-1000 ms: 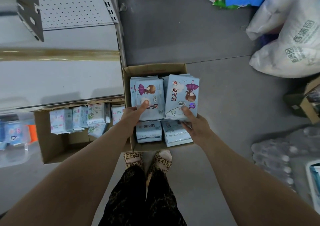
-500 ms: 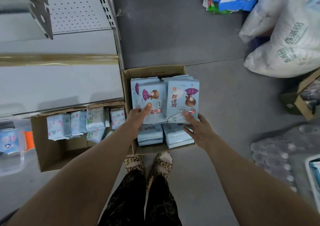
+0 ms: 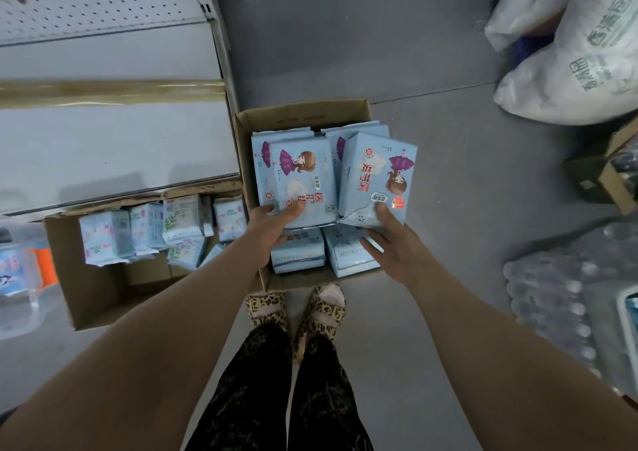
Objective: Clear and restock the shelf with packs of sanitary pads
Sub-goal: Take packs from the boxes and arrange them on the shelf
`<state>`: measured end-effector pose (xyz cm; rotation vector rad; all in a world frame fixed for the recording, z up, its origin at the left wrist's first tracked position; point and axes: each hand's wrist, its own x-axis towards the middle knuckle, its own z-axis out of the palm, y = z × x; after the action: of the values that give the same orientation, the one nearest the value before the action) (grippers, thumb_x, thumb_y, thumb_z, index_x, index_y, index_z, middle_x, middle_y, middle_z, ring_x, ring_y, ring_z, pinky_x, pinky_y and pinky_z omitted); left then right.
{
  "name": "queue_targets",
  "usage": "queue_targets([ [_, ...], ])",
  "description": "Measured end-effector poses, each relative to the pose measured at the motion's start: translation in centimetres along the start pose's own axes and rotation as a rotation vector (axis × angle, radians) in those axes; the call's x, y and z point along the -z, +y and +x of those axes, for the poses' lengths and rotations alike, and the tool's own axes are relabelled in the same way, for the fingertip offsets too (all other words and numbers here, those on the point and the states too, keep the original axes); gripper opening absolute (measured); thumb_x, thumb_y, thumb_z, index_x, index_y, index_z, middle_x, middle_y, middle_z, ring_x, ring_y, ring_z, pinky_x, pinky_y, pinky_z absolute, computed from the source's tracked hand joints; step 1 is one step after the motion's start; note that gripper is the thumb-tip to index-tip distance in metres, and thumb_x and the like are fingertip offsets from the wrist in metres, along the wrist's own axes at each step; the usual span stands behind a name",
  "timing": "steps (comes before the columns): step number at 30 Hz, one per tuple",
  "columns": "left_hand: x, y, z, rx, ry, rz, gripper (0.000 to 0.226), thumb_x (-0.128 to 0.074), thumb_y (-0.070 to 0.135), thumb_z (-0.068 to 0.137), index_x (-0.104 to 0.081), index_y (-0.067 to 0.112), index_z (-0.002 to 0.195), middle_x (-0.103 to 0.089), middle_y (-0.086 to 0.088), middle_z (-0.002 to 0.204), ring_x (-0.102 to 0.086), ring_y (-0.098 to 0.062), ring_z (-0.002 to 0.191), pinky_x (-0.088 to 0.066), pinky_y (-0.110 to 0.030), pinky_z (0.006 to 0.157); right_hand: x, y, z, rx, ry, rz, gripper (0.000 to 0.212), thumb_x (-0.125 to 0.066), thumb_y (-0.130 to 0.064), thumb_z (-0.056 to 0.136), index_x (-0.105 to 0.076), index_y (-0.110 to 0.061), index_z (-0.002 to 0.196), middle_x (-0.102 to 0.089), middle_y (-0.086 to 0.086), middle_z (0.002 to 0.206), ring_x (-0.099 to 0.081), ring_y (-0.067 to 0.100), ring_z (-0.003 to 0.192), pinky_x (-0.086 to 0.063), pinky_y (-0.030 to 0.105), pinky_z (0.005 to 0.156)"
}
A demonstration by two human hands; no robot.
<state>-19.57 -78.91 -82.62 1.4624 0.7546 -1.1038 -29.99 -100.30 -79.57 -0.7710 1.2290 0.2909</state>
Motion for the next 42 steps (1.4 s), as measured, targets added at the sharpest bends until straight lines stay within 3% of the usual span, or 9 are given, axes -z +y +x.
queue_targets([
  [7, -0.6, 1.3, -2.7, 0.033, 0.034, 0.053, 0.070, -0.082, 0.064, 0.051, -0.064, 0.021, 0.103, -0.066, -0.006, 0.112, -0.061, -0.020, 0.097, -0.055, -0.038, 0.095, -2.2, -1.2, -1.7, 0.061, 0.027, 0.250, 0.044, -0.083, -0.026, 0.077, -0.066, -0.014, 0.116, -0.074, 0.009, 0.115, -0.069, 0.026, 0.112, -0.053, 0.043, 0.102],
  [11, -0.4, 2.5, -5.5, 0.069, 0.032, 0.033, 0.077, -0.082, 0.068, 0.050, -0.064, 0.020, 0.108, -0.062, -0.008, 0.116, -0.061, -0.022, 0.099, -0.056, -0.039, 0.094, -2.4, -2.2, -5.3, 0.074, 0.004, 0.272, 0.023, -0.076, -0.016, 0.086, -0.067, -0.012, 0.107, -0.078, 0.008, 0.102, -0.076, 0.021, 0.092, -0.061, 0.033, 0.080],
  [18, 0.8, 5.6, -13.8, 0.010, -0.079, -0.089, 0.084, -0.084, 0.062, 0.046, -0.061, 0.022, 0.116, -0.063, -0.006, 0.121, -0.059, -0.023, 0.110, -0.051, -0.031, 0.078, -2.6, -2.8, -13.4, 0.122, -0.045, 0.269, 0.042, -0.081, -0.024, 0.079, -0.066, -0.018, 0.117, -0.073, 0.008, 0.121, -0.067, 0.023, 0.114, -0.050, 0.040, 0.105],
  [25, 2.4, 8.1, -24.2, -0.123, -0.142, -0.196, 0.082, -0.088, 0.047, 0.052, -0.058, 0.017, 0.122, -0.064, -0.011, 0.121, -0.063, -0.028, 0.112, -0.053, -0.034, 0.093, -4.7, -2.9, -23.1, 0.177, -0.190, 0.299, 0.023, -0.070, -0.021, 0.090, -0.069, -0.014, 0.112, -0.073, 0.011, 0.118, -0.063, 0.030, 0.119, -0.043, 0.051, 0.112],
  [27, 2.8, 8.4, -27.3, -0.181, -0.160, -0.232, 0.073, -0.086, 0.046, 0.055, -0.059, 0.017, 0.117, -0.064, -0.011, 0.120, -0.063, -0.028, 0.112, -0.050, -0.036, 0.102, -5.3, -3.1, -25.3, 0.183, -0.218, 0.259, 0.034, -0.071, -0.023, 0.090, -0.067, -0.013, 0.123, -0.070, 0.012, 0.125, -0.062, 0.031, 0.122, -0.042, 0.050, 0.112],
  [31, 4.1, 8.2, -34.2, -0.315, -0.162, -0.260, 0.040, -0.074, 0.042, 0.084, -0.061, 0.018, 0.113, -0.067, -0.006, 0.116, -0.064, -0.020, 0.104, -0.045, -0.036, 0.109, -6.3, -3.5, -30.4, 0.252, -0.250, 0.167, 0.044, -0.080, -0.026, 0.081, -0.066, -0.016, 0.122, -0.075, 0.007, 0.114, -0.068, 0.024, 0.113, -0.054, 0.046, 0.097],
  [34, 5.4, 7.8, -40.4, -0.426, -0.139, -0.306, 0.022, -0.068, 0.035, 0.091, -0.063, 0.017, 0.104, -0.070, -0.004, 0.103, -0.065, -0.017, 0.095, -0.051, -0.027, 0.088, -7.1, -3.7, -35.2, 0.291, -0.310, 0.149, 0.051, -0.084, -0.027, 0.073, -0.066, -0.018, 0.120, -0.076, 0.006, 0.110, -0.068, 0.022, 0.110, -0.053, 0.048, 0.098],
  [39, 8.9, 7.1, -51.0, -0.612, -0.080, -0.358, 0.028, -0.072, 0.036, 0.088, -0.063, 0.017, 0.106, -0.070, -0.005, 0.104, -0.066, -0.019, 0.098, -0.050, -0.032, 0.093, -9.2, -3.7, -44.2, 0.313, -0.438, 0.155, 0.053, -0.084, -0.022, 0.070, -0.067, -0.013, 0.119, -0.075, 0.012, 0.111, -0.067, 0.029, 0.111, -0.057, 0.049, 0.089],
  [42, 12.2, 7.1, -57.3, -0.716, -0.056, -0.407, 0.032, -0.073, 0.036, 0.087, -0.064, 0.015, 0.109, -0.069, -0.007, 0.109, -0.066, -0.023, 0.103, -0.047, -0.038, 0.105, -12.1, -3.5, -50.4, 0.354, -0.577, 0.122, 0.032, -0.076, -0.019, 0.081, -0.066, -0.009, 0.110, -0.077, 0.013, 0.095, -0.075, 0.029, 0.086, -0.063, 0.045, 0.072],
])
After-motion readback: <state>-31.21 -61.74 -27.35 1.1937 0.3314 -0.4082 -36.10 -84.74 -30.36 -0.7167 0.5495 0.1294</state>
